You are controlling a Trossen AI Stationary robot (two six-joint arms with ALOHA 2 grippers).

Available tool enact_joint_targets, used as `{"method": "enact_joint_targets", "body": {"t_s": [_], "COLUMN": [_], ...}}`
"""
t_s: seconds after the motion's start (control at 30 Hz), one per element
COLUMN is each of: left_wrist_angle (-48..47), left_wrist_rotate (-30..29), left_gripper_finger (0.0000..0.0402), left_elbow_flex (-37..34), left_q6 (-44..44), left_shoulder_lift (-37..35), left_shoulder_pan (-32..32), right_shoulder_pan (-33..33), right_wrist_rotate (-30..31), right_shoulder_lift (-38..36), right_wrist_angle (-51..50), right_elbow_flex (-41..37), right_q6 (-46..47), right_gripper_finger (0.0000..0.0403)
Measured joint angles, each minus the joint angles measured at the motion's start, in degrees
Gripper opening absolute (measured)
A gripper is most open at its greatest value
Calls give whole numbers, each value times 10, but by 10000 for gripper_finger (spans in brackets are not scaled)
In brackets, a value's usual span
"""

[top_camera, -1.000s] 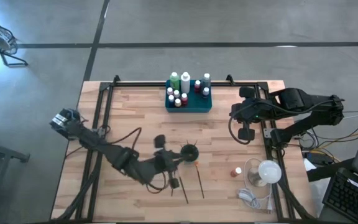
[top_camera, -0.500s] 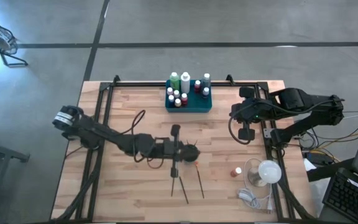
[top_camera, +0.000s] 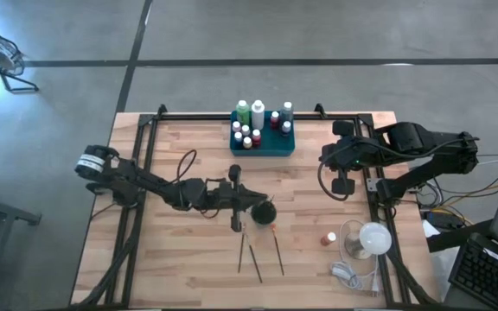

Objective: Pick & Place Paint Supplies
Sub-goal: Put the yellow paint brush into the green cup

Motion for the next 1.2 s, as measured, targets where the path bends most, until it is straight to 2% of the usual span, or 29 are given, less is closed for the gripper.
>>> {"method": "enact_joint_targets", "body": {"t_s": [0.2, 0.47, 0.73, 1.03, 1.2], "left_wrist_angle": [4, 10, 36, 19, -5], "left_wrist_rotate": [0, 13, 9, 1, -7], "left_gripper_finger": [1, 1, 1, 2, 17], "left_elbow_flex": [-6, 25, 26, 24, 23], "left_q6": [-18, -38, -68, -77, -94], "left_shoulder_lift": [12, 85, 123, 128, 128], "left_shoulder_pan": [0, 3, 3, 7, 7], "right_shoulder_pan": [0, 0, 0, 0, 0], "right_wrist_rotate": [0, 0, -1, -1, -1], "right_shoulder_lift": [0, 0, 0, 0, 0], "right_wrist_angle": [0, -1, -3, -4, -4], "right_elbow_flex": [0, 0, 0, 0, 0], "right_q6": [0, 12, 11, 11, 12], "right_gripper_finger": [8, 8, 8, 8, 8]}}
